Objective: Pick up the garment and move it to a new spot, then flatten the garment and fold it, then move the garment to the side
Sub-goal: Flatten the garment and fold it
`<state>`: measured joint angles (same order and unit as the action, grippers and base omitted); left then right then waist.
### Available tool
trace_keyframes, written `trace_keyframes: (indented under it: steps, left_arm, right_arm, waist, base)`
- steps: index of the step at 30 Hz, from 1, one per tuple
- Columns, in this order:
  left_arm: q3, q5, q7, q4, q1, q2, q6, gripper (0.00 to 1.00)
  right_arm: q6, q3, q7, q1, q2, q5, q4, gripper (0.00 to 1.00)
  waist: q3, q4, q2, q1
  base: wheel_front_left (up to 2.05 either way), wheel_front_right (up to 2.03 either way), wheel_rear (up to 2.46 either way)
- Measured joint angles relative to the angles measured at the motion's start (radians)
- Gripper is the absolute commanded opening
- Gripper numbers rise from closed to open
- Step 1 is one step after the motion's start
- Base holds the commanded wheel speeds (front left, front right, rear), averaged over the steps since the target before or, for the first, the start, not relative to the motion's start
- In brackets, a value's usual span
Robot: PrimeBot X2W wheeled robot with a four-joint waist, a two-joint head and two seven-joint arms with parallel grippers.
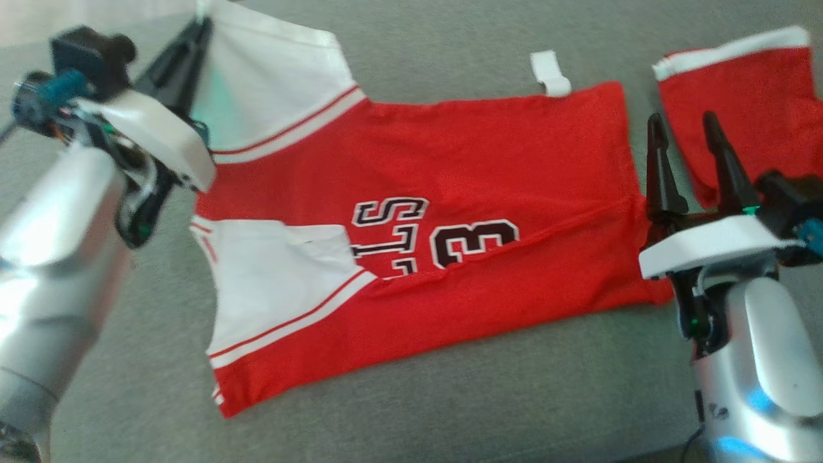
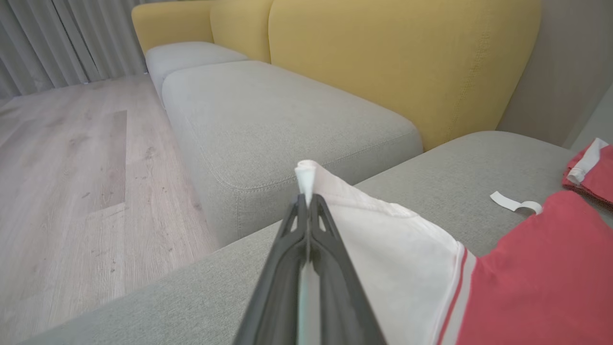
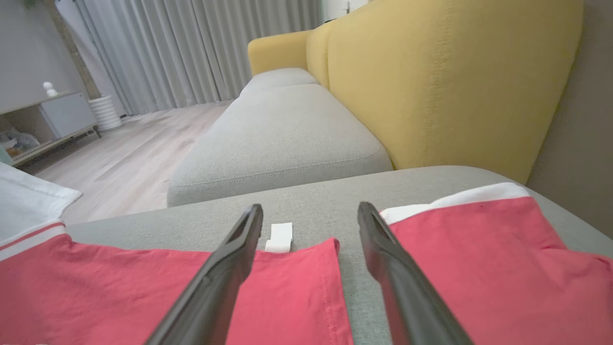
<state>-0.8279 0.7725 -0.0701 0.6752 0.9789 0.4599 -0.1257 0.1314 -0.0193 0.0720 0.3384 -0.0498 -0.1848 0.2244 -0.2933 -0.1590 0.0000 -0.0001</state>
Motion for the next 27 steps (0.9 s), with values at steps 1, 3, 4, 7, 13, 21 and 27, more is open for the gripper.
trace_keyframes:
  steps: [1,3,4,7,13,21,27]
  left_arm:
    - [-0.003,-0.002,-0.011,-0.019,-0.013,-0.001,0.005,0.0]
    - [-0.008,-0.008,-0.02,-0.04,-0.026,-0.001,0.014,0.0]
    - [-0.011,-0.012,-0.028,-0.062,-0.04,-0.001,0.022,0.0]
    - [-0.015,-0.014,-0.046,-0.137,-0.082,0.0,0.049,0.0]
    - [-0.062,-0.017,-0.009,-0.32,-0.17,0.005,0.085,0.0]
    - [-0.088,-0.035,0.026,-0.456,-0.193,0.015,0.124,0.0]
    - [-0.096,-0.035,0.044,-0.5,-0.191,0.019,0.127,0.0]
  right_arm:
    - [0.0,0.0,-0.014,0.007,-0.005,0.008,0.004,1.0]
    - [0.0,0.0,-0.032,0.014,-0.012,0.01,0.009,1.0]
    - [0.0,0.0,-0.051,0.023,-0.021,0.01,0.019,1.0]
    - [0.0,-0.002,-0.107,0.05,-0.057,0.008,0.061,1.0]
    - [0.0,-0.051,-0.234,0.155,-0.112,-0.091,0.25,1.0]
    - [0.0,-0.051,-0.269,0.3,-0.21,-0.086,0.493,1.0]
    - [0.0,-0.016,-0.275,0.385,-0.236,-0.073,0.623,1.0]
  waist:
    - [0.006,0.012,0.0,0.0]
    - [0.012,0.024,0.0,0.0]
    - [0.018,0.036,0.0,0.0]
    - [0.033,0.072,0.0,0.0]
    - [0.042,0.152,0.0,0.0]
    - [-0.002,0.211,0.0,0.0002]
    - [-0.04,0.237,0.0,0.0003]
  base:
    - [0.0,0.0,0.0]
    - [0.0,0.0,0.0]
    - [0.0,0.0,0.0]
    - [0.0,0.0,0.0]
    - [0.0,0.0,0.0]
    - [0.0,0.0,0.0]
    - [0.0,0.0,0.0]
